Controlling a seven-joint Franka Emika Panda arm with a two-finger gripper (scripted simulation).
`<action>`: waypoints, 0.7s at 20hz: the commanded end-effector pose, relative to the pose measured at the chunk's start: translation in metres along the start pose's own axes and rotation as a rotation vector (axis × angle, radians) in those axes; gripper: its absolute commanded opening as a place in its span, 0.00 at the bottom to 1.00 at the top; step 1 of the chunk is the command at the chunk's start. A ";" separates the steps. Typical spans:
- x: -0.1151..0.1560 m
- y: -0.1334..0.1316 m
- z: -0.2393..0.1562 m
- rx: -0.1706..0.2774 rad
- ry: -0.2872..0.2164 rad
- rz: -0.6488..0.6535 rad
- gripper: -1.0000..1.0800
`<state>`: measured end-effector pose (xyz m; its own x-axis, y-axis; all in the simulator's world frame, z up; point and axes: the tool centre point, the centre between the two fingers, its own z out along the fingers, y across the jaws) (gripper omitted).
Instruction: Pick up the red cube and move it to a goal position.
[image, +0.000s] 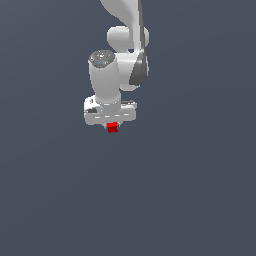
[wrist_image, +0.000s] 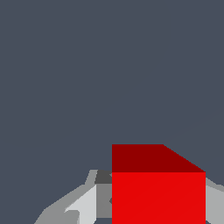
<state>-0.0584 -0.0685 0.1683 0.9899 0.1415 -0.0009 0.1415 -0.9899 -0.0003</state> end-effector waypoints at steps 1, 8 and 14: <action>-0.006 0.003 -0.029 0.000 0.001 0.000 0.00; -0.020 0.010 -0.106 0.000 0.001 0.000 0.00; -0.029 0.015 -0.158 0.000 0.001 0.000 0.00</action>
<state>-0.0823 -0.0863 0.3142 0.9899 0.1416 0.0010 0.1416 -0.9899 -0.0003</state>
